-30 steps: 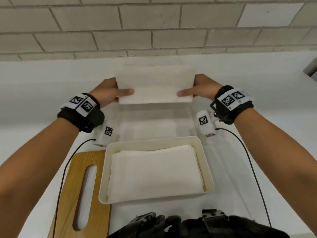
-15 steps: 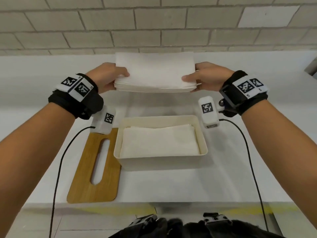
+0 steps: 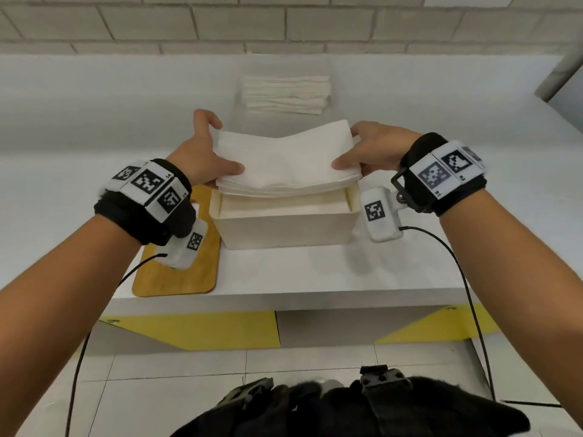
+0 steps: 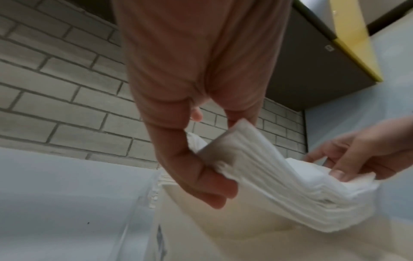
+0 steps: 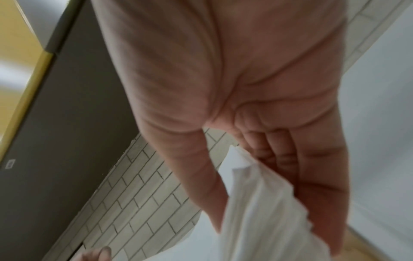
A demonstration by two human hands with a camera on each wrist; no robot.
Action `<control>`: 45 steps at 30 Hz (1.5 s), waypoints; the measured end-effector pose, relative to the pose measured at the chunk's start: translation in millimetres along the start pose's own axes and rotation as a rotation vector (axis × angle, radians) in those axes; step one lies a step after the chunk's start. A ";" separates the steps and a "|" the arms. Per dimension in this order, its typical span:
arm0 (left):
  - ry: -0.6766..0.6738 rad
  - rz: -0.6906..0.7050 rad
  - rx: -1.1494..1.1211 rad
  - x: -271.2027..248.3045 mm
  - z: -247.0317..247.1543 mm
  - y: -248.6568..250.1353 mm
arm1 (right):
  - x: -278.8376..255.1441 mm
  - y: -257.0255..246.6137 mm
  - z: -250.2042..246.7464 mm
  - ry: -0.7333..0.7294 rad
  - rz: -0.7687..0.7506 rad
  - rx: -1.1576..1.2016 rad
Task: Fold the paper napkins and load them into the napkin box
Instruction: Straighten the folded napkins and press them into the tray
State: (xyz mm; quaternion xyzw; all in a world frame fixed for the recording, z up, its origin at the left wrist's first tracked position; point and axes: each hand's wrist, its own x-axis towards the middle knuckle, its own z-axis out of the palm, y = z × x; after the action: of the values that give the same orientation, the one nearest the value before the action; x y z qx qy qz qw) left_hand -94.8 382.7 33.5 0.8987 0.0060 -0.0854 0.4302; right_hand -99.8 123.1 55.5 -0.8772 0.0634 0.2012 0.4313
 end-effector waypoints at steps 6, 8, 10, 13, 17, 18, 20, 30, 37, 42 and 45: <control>-0.146 0.028 0.285 -12.1 -0.5 0.2 | -24.7 -4.9 12.4 0.111 -0.012 -0.164; -0.158 0.068 0.412 -13.7 2.3 3.3 | -26.9 -6.4 20.6 0.086 0.015 -0.283; -0.158 0.119 0.566 -14.9 7.7 6.4 | -26.2 -7.7 28.6 0.066 0.036 -0.400; -0.160 0.171 0.712 -14.4 15.0 6.8 | -23.6 -11.2 35.1 0.067 0.041 -0.495; -0.123 0.172 0.823 -16.4 21.1 6.2 | -23.0 -13.3 41.6 0.081 -0.011 -0.666; -0.088 0.187 0.855 -17.1 20.5 6.9 | -22.3 -13.2 42.7 0.097 -0.027 -0.712; -0.045 0.257 0.865 -16.1 18.1 8.4 | -22.4 -16.0 42.7 0.155 -0.034 -0.786; -0.383 0.224 0.844 1.2 24.7 5.3 | 2.0 -24.9 71.8 -0.117 -0.151 -0.947; -0.442 0.209 0.927 6.6 11.7 2.5 | -1.8 -15.3 43.4 -0.137 -0.041 -0.938; -0.455 0.175 0.824 12.2 -4.9 21.1 | 3.0 -24.0 20.5 -0.124 -0.057 -0.810; -0.377 0.166 0.758 26.8 -15.7 40.0 | 13.8 -28.8 0.2 -0.120 -0.093 -0.714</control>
State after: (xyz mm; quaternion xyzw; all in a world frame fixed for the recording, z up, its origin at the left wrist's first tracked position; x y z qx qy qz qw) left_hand -62.6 368.0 69.8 0.9593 -0.1769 -0.2093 0.0686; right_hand -79.0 142.0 70.7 -0.9611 -0.0762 0.2420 0.1095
